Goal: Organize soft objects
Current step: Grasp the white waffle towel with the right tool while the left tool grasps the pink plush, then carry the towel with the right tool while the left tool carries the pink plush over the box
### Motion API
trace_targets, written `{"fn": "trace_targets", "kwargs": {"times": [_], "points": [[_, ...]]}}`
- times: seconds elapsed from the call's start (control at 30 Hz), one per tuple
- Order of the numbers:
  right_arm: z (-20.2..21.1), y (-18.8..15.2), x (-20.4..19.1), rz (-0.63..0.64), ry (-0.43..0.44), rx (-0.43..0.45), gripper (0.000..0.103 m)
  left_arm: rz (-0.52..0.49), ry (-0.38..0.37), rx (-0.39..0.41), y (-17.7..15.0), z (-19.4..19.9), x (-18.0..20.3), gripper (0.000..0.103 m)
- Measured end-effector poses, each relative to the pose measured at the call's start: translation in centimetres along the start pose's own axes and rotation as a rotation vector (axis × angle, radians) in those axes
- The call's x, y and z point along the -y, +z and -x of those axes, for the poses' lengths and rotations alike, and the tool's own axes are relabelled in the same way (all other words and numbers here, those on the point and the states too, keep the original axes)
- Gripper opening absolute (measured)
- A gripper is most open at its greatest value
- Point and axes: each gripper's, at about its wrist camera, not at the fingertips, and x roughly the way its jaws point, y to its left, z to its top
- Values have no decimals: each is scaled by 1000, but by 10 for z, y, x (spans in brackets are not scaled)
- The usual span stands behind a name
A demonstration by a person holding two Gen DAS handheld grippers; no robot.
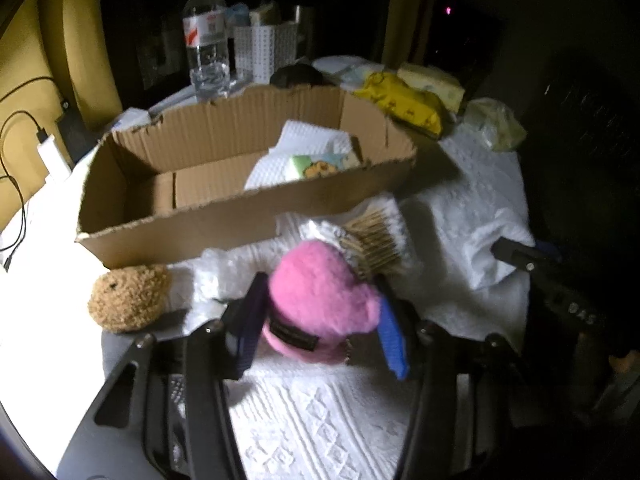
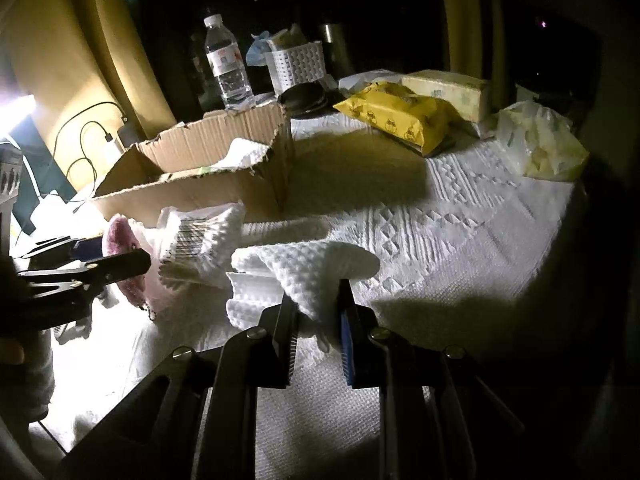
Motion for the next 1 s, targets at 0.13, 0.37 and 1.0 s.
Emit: {"fn": "trace_targets", "kwargs": {"times": [0.13, 0.37, 1.0], "points": [[7, 6, -5, 7, 0, 14, 19, -2, -20, 40, 6, 19, 0, 52], [16, 16, -18, 25, 9, 39, 19, 4, -45, 89, 14, 45, -6, 52], [18, 56, -49, 93, 34, 79, 19, 45, -52, 171, 39, 75, -39, 52]]}}
